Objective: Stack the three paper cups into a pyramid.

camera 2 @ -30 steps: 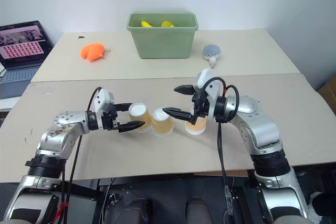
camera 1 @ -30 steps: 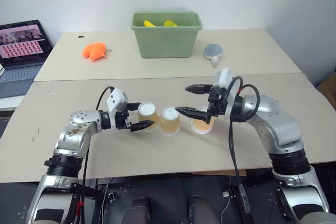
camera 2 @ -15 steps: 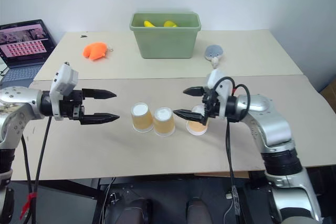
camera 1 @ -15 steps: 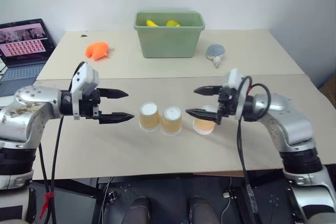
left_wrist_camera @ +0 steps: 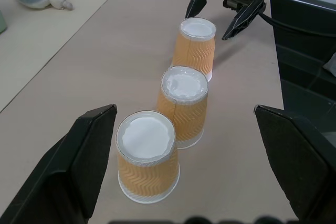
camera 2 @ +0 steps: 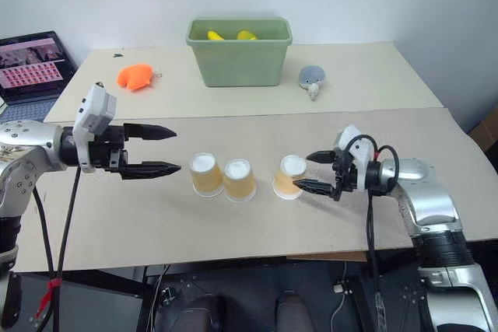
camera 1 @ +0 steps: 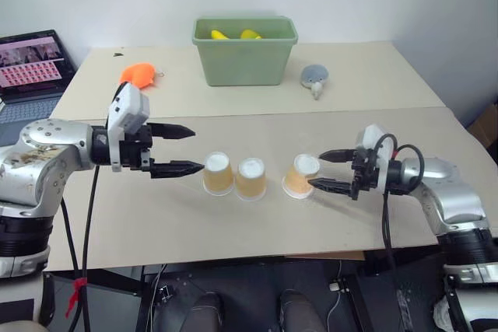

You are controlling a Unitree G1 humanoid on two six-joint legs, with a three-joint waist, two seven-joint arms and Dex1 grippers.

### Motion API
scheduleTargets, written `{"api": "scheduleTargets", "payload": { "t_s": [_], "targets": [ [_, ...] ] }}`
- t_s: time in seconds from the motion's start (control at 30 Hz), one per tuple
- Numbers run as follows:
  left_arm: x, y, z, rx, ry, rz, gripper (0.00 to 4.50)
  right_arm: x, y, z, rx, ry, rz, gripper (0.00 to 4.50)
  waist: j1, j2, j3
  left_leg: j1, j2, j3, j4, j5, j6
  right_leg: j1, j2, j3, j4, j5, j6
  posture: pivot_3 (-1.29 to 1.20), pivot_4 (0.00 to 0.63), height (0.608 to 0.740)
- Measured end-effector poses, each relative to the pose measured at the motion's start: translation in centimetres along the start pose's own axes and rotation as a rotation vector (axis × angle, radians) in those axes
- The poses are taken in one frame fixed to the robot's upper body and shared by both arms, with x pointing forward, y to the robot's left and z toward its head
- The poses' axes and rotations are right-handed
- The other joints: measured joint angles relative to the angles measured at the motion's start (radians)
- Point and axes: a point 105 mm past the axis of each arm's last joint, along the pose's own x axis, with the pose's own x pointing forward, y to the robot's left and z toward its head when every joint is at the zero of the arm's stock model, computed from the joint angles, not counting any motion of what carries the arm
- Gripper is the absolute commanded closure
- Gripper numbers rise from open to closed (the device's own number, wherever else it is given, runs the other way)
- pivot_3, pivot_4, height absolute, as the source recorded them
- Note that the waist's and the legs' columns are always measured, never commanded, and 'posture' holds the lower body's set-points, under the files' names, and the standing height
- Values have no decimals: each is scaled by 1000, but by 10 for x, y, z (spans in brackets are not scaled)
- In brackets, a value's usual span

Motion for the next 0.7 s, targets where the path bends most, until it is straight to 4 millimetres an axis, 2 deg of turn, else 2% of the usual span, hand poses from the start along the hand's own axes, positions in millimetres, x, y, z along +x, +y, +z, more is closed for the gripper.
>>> {"api": "scheduleTargets", "payload": {
  "t_s": [0.1, 0.2, 0.47, 0.67, 0.7],
  "targets": [
    [1, -1, 0, -5, 4, -1, 17, 10, 2, -3, 14, -5, 12, 0, 1, 0, 0, 0, 0, 0, 0, 0, 0, 0, 0, 0, 0, 0, 0, 0, 150, 735],
    [1, -1, 1, 0, 6, 4, 17, 16, 1, 5, 2, -27, 22, 0, 1, 0, 0, 0, 0, 0, 0, 0, 0, 0, 0, 0, 0, 0, 0, 0, 150, 735],
    [1, -1, -4, -14, 12, 17, 17, 18, -2, 19, -30, -50, 24, 0, 2, 0, 0, 0, 0, 0, 0, 0, 0, 0, 0, 0, 0, 0, 0, 0, 150, 735],
    [3, 0, -4, -15, 4, 21, 17, 18, -3, 19, -31, -49, 16, 0, 2, 0, 0, 0, 0, 0, 0, 0, 0, 0, 0, 0, 0, 0, 0, 0, 150, 735],
    [3, 0, -4, -15, 4, 21, 0, 18, -3, 19, -31, -49, 15, 520, 1, 0, 0, 0, 0, 0, 0, 0, 0, 0, 0, 0, 0, 0, 0, 0, 150, 735]
  ]
}}
